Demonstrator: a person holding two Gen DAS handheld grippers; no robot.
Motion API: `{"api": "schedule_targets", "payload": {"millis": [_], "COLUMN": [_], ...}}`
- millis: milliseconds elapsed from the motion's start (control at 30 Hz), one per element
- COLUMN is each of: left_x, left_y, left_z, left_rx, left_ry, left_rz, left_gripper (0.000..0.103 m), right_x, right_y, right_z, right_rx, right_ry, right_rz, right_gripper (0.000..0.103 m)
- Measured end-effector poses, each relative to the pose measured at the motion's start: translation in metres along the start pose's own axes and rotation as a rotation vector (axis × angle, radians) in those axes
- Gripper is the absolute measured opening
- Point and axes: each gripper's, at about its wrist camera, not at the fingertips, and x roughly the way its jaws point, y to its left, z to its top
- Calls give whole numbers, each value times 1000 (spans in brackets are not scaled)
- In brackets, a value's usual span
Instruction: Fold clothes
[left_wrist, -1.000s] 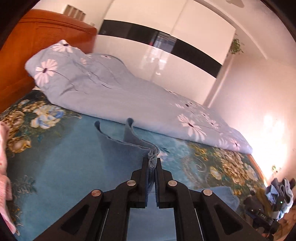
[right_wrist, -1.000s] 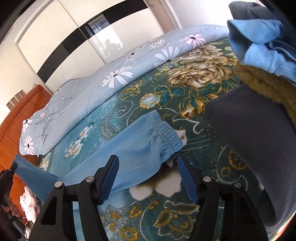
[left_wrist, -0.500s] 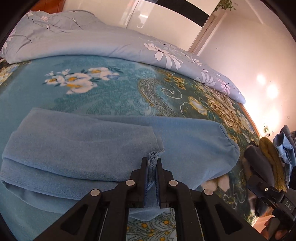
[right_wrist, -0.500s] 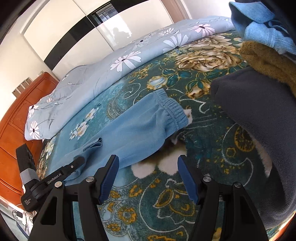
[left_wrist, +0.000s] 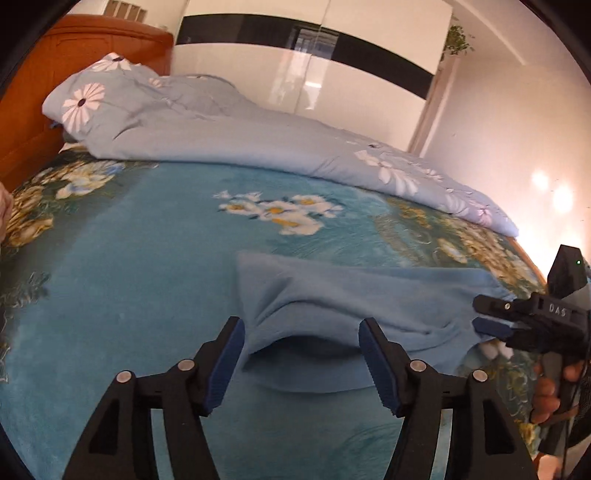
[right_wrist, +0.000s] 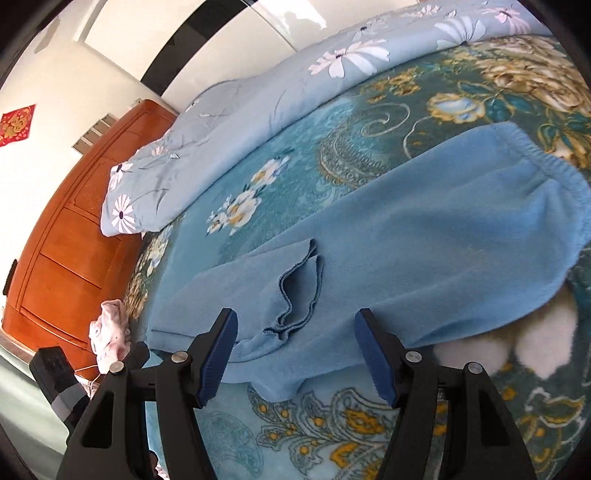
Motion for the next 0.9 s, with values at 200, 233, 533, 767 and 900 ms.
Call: {"api": "schedule_targets", "payload": {"millis": [200,233,533,767,900], "left_x": [23,26,25,13,18], "left_y": [22,23,41,33,36], "left_z": [-9,-8,-13,-28,-35], "left_rx": [-59,-66,-128,-103,-131], "left_ry": [44,34,-12,-41,-15], "left_rz": [-17,-9,44,99,96], "left_gripper": [68,68,13,12,13], "right_x": [18,18,10,-4,7], "right_y": [4,6,34,61,41], "right_z": [-2,-3,0,7,-5], "right_rx": [61,64,-21,-155,-152], "right_ry": [32,35,-12,-72,-13], "right_rz": [-26,-12,19,4,-63], "right_gripper": [67,67,11,7,7]}}
